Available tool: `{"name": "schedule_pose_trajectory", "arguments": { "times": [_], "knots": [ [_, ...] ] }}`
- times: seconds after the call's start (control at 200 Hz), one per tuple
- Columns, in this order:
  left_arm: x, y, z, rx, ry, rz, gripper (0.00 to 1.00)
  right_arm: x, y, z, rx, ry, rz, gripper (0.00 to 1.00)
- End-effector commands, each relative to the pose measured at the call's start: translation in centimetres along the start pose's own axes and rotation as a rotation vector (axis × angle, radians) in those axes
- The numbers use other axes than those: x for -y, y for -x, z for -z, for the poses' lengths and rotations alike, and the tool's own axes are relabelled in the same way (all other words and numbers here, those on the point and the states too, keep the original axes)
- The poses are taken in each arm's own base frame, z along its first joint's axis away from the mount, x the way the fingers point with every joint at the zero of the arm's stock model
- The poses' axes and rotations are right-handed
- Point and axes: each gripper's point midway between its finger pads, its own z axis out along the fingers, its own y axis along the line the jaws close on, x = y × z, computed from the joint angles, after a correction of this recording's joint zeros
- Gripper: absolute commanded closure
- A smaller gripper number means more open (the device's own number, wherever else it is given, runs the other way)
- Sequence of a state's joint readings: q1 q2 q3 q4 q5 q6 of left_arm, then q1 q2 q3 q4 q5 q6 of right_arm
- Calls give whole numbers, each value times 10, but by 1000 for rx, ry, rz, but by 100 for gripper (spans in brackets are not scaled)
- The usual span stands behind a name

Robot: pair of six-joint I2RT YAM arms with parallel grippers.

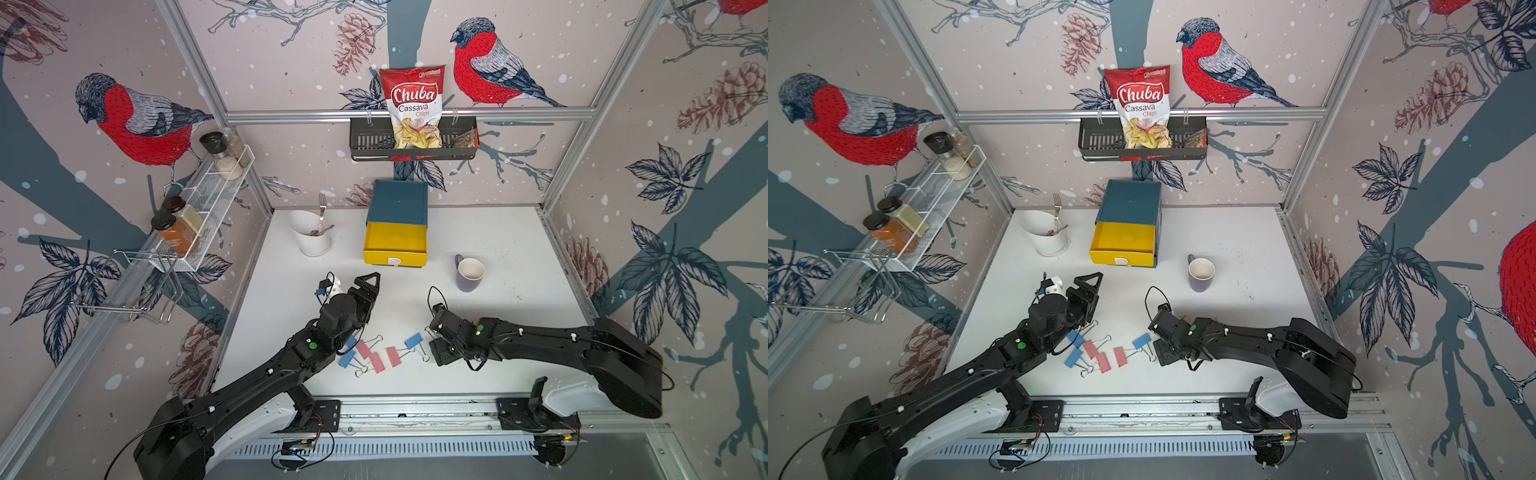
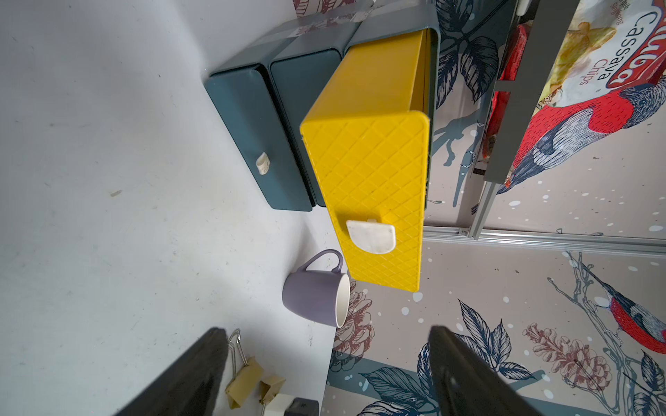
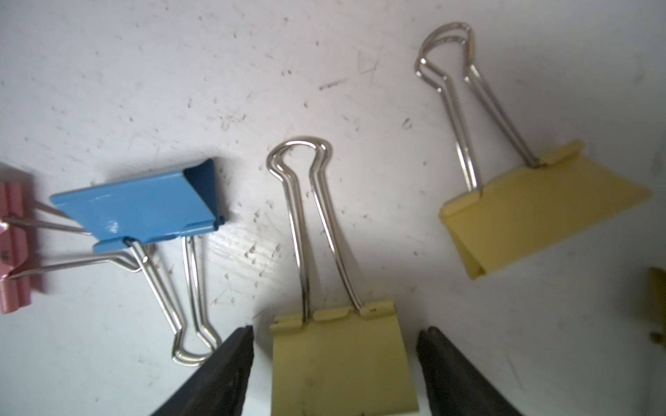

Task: Put the binder clips in the drawer according to color
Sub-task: Pick up the binder clip at the center of the board, then place the binder clip in the drawer.

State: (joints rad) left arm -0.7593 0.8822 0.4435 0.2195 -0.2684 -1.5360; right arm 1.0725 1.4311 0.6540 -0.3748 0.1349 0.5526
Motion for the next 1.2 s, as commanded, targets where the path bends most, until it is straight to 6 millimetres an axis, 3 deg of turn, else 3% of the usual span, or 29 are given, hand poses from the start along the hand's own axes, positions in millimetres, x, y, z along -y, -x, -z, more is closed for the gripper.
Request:
{"name": "schedule_pose_trajectory", "arguments": {
  "times": [0.0,0.32,0.52,0.61,0.75,0.84,0.995,1.196],
  "knots": [
    [-5,3,2,15,17,-28,10,6,-12,-2,-50,-31,6,29],
    [-9,1,5,-2,36,-54,9,2,-18,6,-58,-29,-5,34],
    [-7,1,7,-6,36,-68,9,3,-14,6,-42,-40,-18,53],
    [-4,2,9,-5,45,-107,10,0,-2,16,1,-39,-21,58],
    [-6,2,15,-21,102,-237,10,-6,33,54,115,-17,-47,62],
    [-10,4,22,-32,143,-335,10,-9,65,84,201,5,-71,64],
    [-7,8,40,-56,142,-501,12,-16,137,138,382,32,-94,67],
    [17,12,66,-57,36,-696,14,-13,228,174,501,19,-128,69]
  ]
}}
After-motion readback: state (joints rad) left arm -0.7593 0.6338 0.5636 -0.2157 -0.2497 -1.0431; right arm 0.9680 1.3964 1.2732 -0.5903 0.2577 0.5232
